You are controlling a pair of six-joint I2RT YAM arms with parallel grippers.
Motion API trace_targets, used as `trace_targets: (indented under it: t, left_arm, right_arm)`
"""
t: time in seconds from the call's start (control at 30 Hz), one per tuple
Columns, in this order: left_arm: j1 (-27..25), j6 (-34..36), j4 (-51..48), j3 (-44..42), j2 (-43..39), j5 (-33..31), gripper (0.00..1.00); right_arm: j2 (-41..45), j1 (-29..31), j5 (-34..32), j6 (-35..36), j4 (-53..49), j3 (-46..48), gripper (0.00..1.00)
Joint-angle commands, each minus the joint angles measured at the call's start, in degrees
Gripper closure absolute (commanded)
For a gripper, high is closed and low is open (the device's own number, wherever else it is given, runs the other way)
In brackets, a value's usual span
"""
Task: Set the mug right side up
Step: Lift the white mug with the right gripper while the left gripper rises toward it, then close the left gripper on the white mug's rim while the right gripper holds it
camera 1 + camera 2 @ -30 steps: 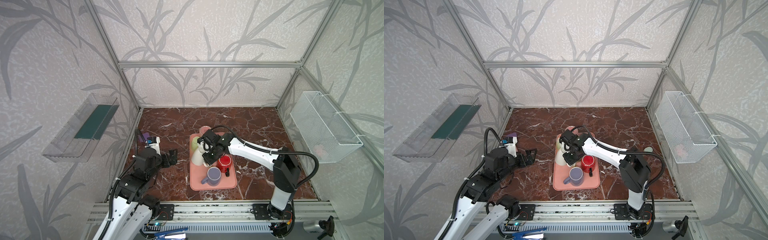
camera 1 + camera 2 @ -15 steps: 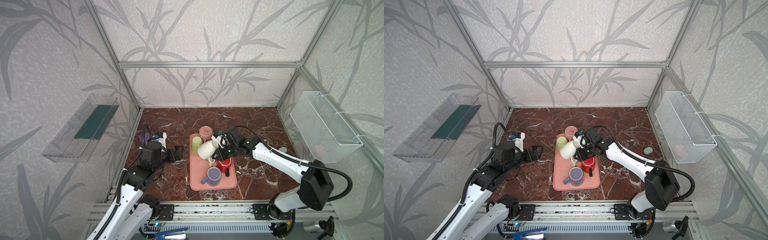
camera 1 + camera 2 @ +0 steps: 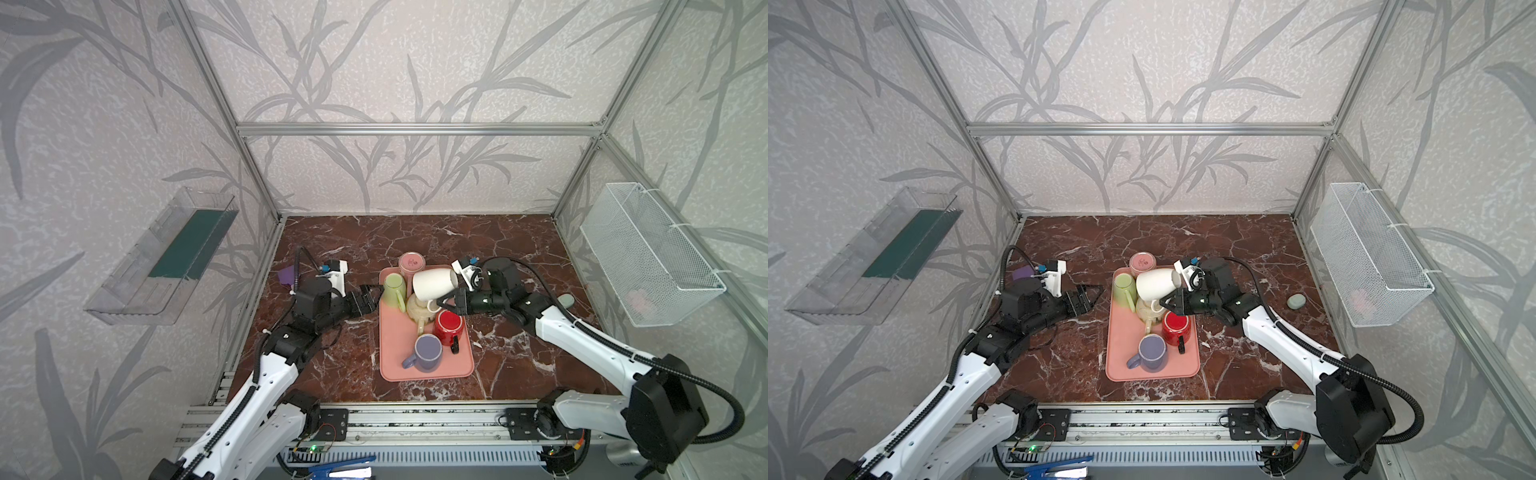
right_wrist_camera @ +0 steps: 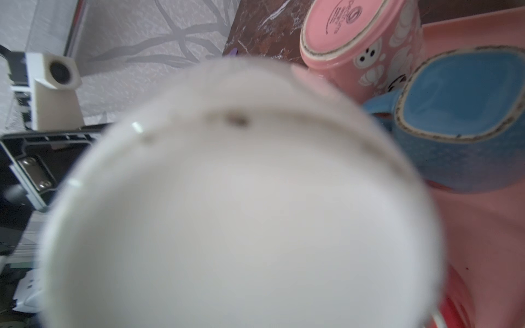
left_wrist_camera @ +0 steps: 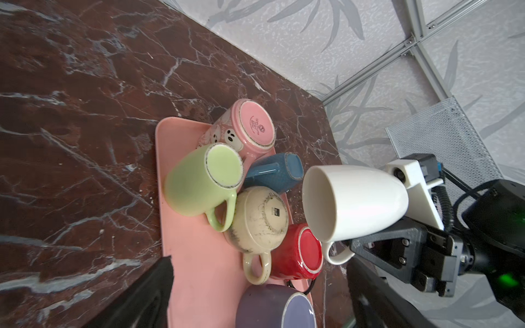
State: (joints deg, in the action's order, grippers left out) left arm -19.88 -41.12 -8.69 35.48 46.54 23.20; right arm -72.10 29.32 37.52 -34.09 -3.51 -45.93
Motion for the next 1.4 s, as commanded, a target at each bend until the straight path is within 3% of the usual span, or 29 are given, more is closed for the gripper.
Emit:
trace_targets:
  t: [0.0, 0.37, 0.5, 1.13, 1.37]
  left_arm:
    - [-0.2, -5.1, 11.9, -2.9, 0.1, 5.3, 0.13]
    - [-2.9, -11.6, 29.2, -6.5, 5.2, 8.2, 0.37]
    - [-4.9, -11.6, 37.4, -6.6, 8.8, 8.3, 0.38]
    - [-9.7, -11.6, 46.8, -1.3, 18.8, 8.3, 0.38]
    - [-10.3, -11.6, 50.8, -1.0, 21.8, 8.3, 0.38]
  right_arm:
    - [1.9, -1.0, 5.4, -5.1, 14.1, -0.6, 1.00]
    - [-3.5, -1.7, 9.1, -11.4, 24.9, -5.5, 1.00]
    - [-5.6, -1.8, 11.5, -13.7, 28.3, -6.9, 1.00]
    - [-7.3, -1.8, 16.8, -14.7, 29.3, -8.8, 1.00]
    - [-9.7, -1.7, 20.8, -20.4, 38.1, -8.0, 1.00]
